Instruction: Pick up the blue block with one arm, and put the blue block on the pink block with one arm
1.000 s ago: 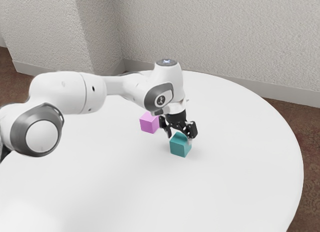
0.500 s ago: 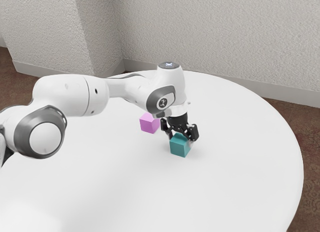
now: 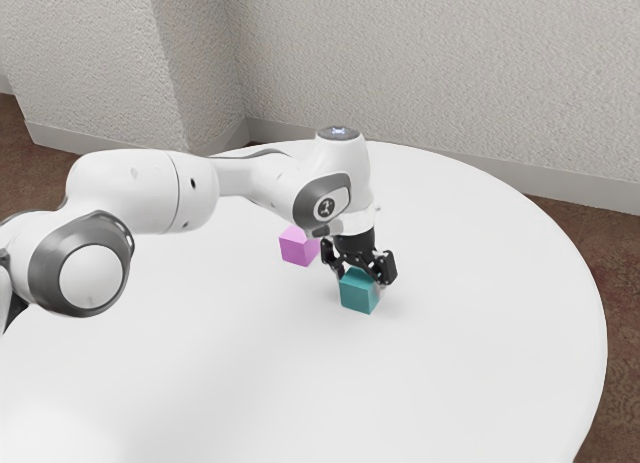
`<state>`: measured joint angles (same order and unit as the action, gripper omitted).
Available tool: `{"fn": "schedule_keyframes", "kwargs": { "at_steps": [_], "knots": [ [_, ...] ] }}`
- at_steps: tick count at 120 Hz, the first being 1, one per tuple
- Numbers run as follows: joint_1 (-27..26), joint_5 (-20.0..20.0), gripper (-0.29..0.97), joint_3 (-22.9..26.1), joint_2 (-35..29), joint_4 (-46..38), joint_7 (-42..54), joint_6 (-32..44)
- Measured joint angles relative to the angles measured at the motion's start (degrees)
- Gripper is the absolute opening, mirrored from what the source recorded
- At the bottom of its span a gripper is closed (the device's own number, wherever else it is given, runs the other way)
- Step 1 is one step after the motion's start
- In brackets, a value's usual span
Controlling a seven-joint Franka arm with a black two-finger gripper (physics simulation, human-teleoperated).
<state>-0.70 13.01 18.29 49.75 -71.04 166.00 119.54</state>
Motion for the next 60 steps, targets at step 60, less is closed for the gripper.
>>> {"fn": "schedule_keyframes", "kwargs": {
  "at_steps": [60],
  "knots": [
    [0.00,0.01,0.52,-0.01,0.23,0.35,0.00,-0.04]
  ]
}}
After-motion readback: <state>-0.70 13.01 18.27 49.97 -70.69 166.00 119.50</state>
